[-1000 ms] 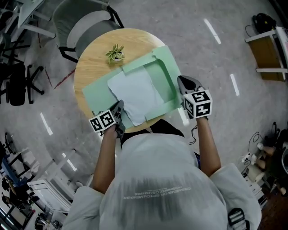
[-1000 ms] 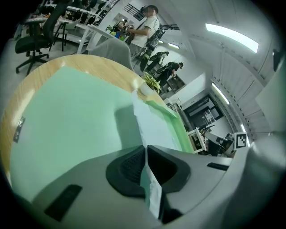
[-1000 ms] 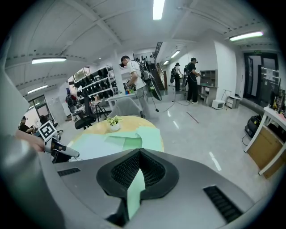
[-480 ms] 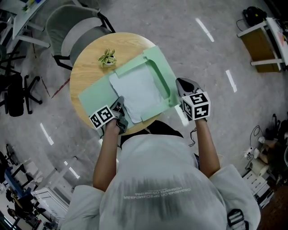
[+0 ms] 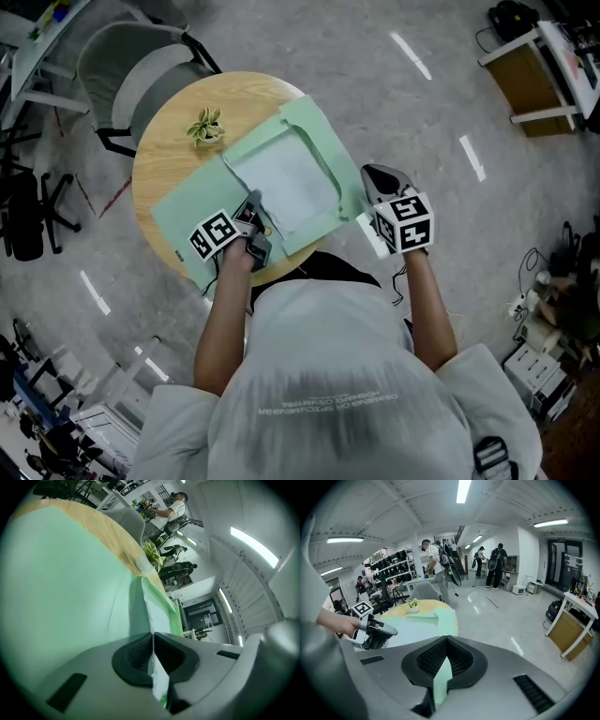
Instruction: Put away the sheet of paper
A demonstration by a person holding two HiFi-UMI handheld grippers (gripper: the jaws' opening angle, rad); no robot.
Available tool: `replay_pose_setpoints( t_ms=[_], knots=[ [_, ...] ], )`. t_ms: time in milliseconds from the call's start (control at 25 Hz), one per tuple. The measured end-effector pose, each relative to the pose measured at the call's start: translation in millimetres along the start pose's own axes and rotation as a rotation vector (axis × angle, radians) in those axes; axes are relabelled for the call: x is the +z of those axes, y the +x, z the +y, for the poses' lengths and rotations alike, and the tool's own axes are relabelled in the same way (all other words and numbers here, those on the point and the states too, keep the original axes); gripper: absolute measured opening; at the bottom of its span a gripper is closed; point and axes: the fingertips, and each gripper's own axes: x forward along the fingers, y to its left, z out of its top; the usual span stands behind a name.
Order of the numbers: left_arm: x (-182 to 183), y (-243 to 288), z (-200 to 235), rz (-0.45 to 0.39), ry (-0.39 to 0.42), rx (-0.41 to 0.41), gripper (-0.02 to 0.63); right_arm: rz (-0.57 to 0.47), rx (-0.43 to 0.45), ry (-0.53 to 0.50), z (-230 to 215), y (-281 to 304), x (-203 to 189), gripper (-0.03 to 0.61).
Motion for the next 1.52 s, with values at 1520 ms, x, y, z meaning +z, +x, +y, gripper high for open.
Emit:
replay_pose_setpoints(
  t_ms=[1520],
  knots=[
    [-31, -41, -10, 0.268, 0.432, -0.042, 0.140, -0.096, -0.144, -0.044, 80, -113, 19, 0.023]
  ],
)
